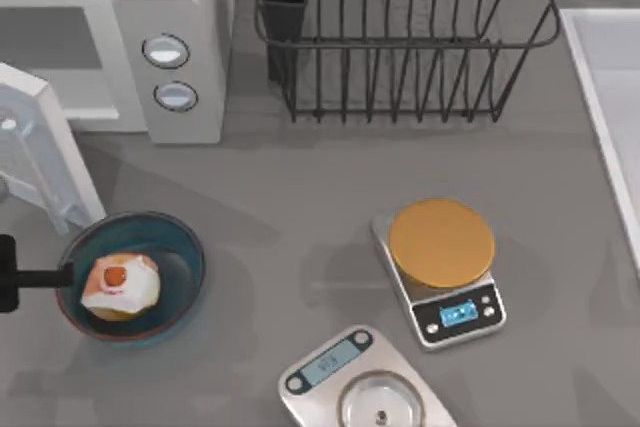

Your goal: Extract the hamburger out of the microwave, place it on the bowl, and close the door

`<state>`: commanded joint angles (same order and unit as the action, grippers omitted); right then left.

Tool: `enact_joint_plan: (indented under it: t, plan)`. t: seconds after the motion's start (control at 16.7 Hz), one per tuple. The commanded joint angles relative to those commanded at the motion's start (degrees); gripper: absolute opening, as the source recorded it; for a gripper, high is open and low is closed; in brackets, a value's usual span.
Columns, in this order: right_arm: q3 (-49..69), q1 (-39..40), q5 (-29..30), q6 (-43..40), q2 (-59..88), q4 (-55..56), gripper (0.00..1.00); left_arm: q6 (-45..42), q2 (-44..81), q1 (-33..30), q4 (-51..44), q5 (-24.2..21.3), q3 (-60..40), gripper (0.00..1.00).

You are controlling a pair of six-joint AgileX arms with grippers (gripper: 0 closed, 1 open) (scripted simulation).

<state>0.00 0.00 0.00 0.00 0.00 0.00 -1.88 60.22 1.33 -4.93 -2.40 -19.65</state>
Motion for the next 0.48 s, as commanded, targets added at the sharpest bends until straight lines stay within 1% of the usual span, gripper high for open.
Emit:
enact_joint_plan:
  t: [0.12,0.36,0.48]
  plan:
    - [0.0,0.0,0.0,0.0,0.0,0.0,1.00,1.4,-0.7,-1.5,0.1,1.3,0.4,0.00]
    - [0.0,0.0,0.0,0.0,0.0,0.0,1.00,1.4,-0.3,-1.3,0.1,1.1,0.1,0.00]
    - [0.0,0.0,0.0,0.0,0.0,0.0,1.00,1.4,1.8,-1.3,1.1,1.1,-1.4,0.00]
